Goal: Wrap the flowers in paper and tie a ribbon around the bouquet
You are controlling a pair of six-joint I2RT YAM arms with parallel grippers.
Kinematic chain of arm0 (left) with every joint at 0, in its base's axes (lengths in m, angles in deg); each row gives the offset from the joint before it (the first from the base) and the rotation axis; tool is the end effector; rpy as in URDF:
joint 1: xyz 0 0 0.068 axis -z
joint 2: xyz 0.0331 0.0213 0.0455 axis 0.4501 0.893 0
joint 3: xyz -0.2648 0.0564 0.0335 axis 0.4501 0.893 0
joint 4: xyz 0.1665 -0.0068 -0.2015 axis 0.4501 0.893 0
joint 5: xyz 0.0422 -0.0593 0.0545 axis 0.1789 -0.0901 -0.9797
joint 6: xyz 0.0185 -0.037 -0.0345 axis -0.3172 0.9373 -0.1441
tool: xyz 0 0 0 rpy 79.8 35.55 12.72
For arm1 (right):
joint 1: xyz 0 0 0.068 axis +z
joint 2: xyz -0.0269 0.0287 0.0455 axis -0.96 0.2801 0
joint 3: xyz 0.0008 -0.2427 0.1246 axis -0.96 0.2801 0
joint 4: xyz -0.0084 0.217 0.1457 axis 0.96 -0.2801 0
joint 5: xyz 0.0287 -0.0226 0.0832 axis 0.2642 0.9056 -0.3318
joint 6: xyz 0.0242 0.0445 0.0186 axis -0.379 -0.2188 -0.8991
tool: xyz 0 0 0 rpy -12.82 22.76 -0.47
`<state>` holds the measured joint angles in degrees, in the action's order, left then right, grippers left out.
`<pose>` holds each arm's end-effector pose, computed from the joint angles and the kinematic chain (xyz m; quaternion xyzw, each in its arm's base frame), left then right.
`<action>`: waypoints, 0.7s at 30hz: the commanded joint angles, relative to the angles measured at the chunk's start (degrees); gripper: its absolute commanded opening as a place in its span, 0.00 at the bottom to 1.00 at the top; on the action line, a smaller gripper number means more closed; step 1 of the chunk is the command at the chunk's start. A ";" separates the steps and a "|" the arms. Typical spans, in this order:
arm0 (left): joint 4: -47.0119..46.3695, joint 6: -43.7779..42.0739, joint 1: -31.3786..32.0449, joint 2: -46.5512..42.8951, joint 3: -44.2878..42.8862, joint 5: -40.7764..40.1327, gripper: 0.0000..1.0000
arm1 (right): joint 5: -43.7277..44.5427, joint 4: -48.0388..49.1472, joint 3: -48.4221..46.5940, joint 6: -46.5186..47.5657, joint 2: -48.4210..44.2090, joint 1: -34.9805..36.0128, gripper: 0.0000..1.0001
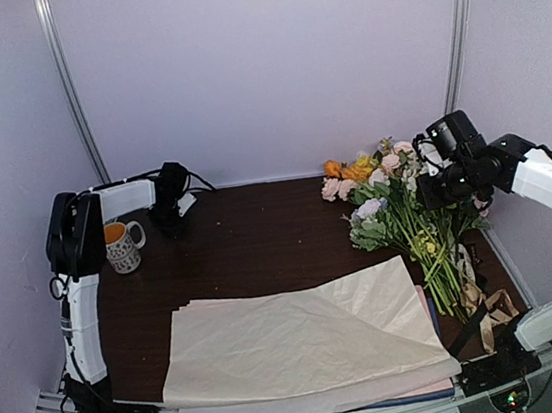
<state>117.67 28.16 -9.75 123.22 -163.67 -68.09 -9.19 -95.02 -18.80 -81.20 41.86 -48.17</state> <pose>0.4648 -0.1269 0.1623 0.2437 0.9254 0.2056 0.2047 0.2279 0.1033 0.3345 -0.0783 0.9264 0.0537 0.3643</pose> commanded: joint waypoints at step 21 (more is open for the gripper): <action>-6.58 22.05 25.73 -42.90 42.16 16.03 0.62 | -27.95 4.82 9.31 -2.69 22.20 -0.42 0.61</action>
<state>112.95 45.91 15.75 82.74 -123.27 -54.19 -33.38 -91.85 -11.34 -82.49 63.65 -48.37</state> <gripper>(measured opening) 0.618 0.613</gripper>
